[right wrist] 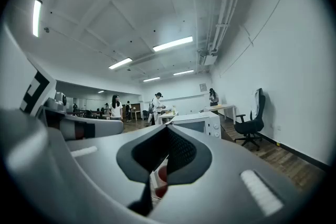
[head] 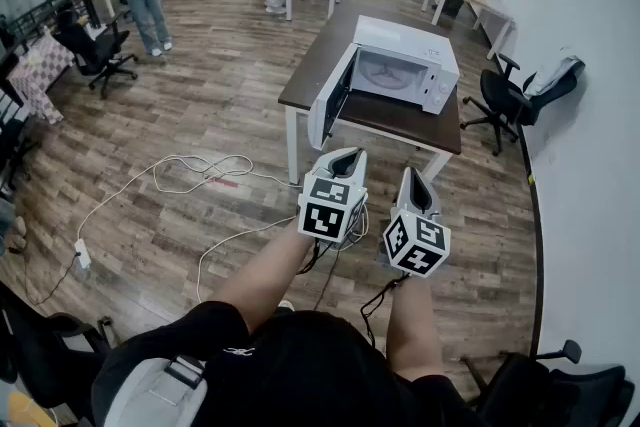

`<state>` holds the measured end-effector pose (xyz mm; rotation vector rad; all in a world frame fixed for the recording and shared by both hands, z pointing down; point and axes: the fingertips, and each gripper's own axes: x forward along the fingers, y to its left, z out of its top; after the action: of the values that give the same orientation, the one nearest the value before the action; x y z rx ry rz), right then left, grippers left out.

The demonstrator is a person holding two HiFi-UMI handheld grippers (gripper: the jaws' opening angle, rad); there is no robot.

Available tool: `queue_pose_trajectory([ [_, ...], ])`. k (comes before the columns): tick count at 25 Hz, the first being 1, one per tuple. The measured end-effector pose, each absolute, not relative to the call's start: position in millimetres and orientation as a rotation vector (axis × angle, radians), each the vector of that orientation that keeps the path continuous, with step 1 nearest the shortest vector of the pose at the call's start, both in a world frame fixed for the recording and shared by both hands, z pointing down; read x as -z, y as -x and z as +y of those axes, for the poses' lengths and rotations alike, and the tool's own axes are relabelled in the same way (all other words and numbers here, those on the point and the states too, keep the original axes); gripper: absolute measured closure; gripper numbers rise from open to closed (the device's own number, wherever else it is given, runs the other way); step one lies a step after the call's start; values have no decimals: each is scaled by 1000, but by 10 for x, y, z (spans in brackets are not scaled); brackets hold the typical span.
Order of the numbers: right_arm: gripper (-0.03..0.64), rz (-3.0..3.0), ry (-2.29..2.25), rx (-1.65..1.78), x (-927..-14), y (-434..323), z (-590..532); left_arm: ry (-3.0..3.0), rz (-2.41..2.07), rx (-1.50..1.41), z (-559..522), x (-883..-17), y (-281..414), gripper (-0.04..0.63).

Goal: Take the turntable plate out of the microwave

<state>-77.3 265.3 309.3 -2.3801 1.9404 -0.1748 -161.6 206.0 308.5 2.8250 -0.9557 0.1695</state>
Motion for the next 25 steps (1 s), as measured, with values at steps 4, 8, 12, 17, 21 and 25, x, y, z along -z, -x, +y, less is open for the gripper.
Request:
queue_pose_trajectory([
  [4,609,1960,2370,167,-3090,863,2606,-2818,-959,-172,2006,-3101,1675,587],
  [8,607,1977,2306,183,-3106,965,2551,-2835,-960,-185,1956,-3138,1716,588],
  [12,607,1987,2309,194,-3152,1042,2469,-2837,-949,-195,1882,-3181,1783,588],
  [17,607,2002,2319,203,-3235,1186,2263,-2839,-937,-188,1700,-3226,1890,586],
  [21,607,1992,2332,214,-3293,1300,2060,-2884,-931,-205,1538,-3256,1957,587],
  [25,607,1960,2355,215,-3340,1383,1920,-2922,-883,-210,1433,-3282,2020,586],
])
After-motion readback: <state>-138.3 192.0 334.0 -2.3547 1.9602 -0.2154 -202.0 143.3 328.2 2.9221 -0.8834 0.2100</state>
